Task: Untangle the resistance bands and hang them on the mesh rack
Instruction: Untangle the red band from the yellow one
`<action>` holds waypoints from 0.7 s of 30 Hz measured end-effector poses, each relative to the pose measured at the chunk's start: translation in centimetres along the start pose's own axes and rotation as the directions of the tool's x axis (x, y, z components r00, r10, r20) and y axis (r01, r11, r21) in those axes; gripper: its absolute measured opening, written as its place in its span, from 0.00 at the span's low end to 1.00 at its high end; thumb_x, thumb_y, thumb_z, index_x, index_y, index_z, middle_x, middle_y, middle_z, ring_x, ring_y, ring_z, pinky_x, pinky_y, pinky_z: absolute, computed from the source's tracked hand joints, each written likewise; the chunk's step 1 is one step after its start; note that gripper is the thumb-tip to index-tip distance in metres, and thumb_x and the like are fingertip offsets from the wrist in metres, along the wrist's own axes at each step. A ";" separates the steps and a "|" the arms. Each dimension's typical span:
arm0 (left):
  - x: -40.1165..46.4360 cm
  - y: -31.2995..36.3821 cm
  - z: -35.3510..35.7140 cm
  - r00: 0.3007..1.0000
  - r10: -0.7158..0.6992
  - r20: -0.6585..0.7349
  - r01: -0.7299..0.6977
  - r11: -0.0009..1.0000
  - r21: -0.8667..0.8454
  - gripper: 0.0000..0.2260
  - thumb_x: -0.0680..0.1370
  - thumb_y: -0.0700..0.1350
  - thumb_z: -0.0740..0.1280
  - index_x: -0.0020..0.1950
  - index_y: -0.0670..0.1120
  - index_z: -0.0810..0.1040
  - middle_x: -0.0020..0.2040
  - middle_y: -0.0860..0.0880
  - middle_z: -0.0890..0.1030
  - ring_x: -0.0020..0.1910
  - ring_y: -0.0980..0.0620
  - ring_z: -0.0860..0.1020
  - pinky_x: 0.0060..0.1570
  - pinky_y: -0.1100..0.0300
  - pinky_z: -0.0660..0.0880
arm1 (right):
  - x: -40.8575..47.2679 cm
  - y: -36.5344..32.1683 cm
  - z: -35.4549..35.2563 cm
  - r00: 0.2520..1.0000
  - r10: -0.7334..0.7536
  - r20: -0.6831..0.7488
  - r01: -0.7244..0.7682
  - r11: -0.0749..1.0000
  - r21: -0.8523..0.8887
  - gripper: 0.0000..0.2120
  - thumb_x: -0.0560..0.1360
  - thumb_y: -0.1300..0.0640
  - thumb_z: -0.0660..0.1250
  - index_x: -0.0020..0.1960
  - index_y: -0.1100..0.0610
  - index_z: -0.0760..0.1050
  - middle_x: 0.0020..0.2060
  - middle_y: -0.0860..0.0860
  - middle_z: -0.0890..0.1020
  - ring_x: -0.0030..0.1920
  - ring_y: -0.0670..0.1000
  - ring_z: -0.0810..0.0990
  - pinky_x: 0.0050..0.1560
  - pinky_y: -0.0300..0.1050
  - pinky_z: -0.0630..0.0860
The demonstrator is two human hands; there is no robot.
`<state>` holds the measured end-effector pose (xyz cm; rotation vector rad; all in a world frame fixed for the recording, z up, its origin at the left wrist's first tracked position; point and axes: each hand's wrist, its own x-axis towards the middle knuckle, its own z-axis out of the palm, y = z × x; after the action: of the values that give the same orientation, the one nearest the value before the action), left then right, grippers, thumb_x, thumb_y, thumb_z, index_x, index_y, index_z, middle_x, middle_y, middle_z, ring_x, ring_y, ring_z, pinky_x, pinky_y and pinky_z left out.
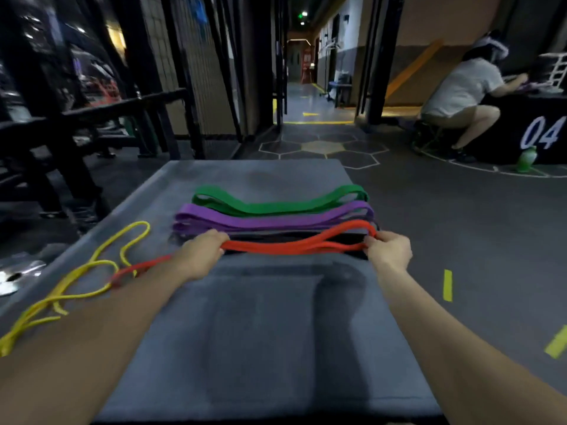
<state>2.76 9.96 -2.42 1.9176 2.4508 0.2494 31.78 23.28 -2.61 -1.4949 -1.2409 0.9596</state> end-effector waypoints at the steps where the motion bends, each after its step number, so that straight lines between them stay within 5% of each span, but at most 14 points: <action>1: 0.5 0.7 1.3 1.000 0.003 0.013 -0.003 1.000 -0.009 0.12 0.79 0.40 0.59 0.62 0.42 0.71 0.58 0.40 0.73 0.60 0.41 0.72 0.59 0.47 0.69 | 0.3 0.9 -0.7 1.000 0.004 -0.019 -0.004 1.000 -0.019 0.10 0.72 0.66 0.66 0.51 0.61 0.81 0.39 0.56 0.80 0.45 0.53 0.78 0.51 0.48 0.75; 7: 2.0 3.0 5.9 0.999 0.024 0.048 -0.022 0.998 -0.055 0.12 0.80 0.41 0.58 0.63 0.43 0.70 0.57 0.43 0.70 0.59 0.43 0.71 0.57 0.48 0.69 | 1.4 4.7 -2.4 0.998 -0.042 -0.040 0.030 0.967 -0.253 0.15 0.72 0.66 0.61 0.53 0.53 0.77 0.52 0.56 0.80 0.51 0.59 0.79 0.53 0.50 0.75; 13: 1.7 2.5 7.0 0.988 0.095 -0.120 -0.108 0.988 -0.110 0.14 0.78 0.41 0.64 0.64 0.45 0.73 0.60 0.44 0.67 0.54 0.48 0.63 0.62 0.54 0.63 | 1.5 5.3 -2.9 0.995 -0.082 -0.054 0.051 0.899 -0.434 0.13 0.75 0.64 0.58 0.53 0.53 0.77 0.53 0.56 0.74 0.46 0.59 0.75 0.44 0.47 0.70; 21: 1.3 1.2 5.9 0.971 0.151 -0.185 -0.194 0.951 -0.241 0.12 0.70 0.39 0.74 0.53 0.46 0.80 0.49 0.50 0.74 0.52 0.47 0.75 0.58 0.51 0.71 | 2.0 4.8 -3.6 0.997 -0.075 -0.022 0.055 0.872 -0.486 0.10 0.73 0.65 0.61 0.50 0.59 0.79 0.47 0.57 0.80 0.44 0.58 0.76 0.42 0.44 0.70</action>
<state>4.31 12.17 -7.96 2.0676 2.2030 0.7201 36.80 24.40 -6.34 -1.8309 -1.5707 0.5866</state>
